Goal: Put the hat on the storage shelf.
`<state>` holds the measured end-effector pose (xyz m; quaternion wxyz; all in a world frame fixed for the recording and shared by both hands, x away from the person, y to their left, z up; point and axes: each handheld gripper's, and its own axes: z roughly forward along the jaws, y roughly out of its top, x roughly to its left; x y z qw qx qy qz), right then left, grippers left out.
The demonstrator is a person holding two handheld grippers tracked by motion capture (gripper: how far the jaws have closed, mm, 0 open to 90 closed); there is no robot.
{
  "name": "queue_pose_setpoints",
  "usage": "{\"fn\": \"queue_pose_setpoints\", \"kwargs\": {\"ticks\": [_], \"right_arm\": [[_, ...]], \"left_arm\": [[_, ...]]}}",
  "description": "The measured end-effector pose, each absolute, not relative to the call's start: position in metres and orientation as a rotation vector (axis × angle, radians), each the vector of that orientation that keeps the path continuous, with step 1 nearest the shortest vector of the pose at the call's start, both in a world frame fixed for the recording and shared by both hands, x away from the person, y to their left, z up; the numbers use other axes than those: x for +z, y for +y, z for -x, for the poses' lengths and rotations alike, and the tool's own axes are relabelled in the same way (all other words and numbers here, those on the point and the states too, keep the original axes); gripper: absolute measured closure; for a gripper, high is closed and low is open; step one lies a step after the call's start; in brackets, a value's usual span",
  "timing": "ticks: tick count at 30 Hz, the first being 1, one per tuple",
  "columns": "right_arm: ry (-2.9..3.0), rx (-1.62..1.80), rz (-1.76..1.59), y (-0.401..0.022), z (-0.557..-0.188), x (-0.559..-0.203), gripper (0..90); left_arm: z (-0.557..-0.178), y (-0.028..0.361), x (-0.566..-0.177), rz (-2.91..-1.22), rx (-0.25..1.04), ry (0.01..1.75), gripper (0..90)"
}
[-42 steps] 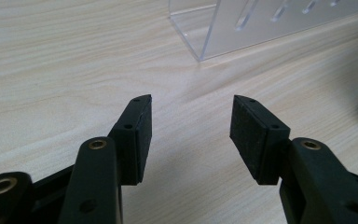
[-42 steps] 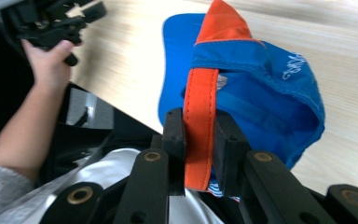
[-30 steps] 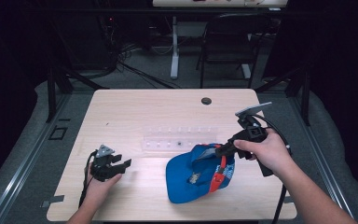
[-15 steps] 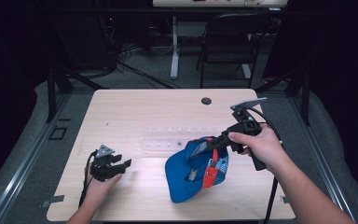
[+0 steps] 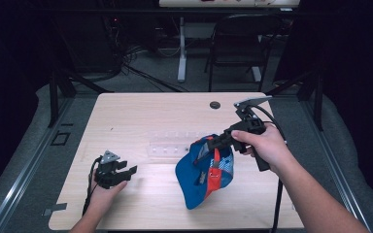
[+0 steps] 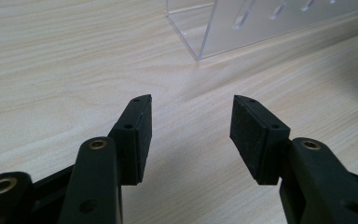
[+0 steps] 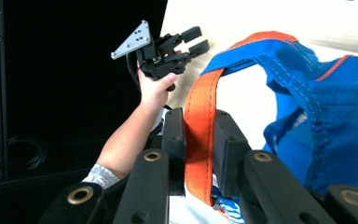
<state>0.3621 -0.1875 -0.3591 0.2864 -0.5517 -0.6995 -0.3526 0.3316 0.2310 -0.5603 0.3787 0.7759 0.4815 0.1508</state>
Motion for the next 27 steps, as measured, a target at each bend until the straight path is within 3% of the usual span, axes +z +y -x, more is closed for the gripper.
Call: {"fn": "queue_pose_setpoints", "kwargs": {"ticks": [27], "right_arm": [[-1.728, -1.094, 1.418, -0.174, -0.387, -0.338, 77.5]], "left_arm": [[-0.332, 0.229, -0.56, -1.986, 0.369, 1.225, 49.2]]}}
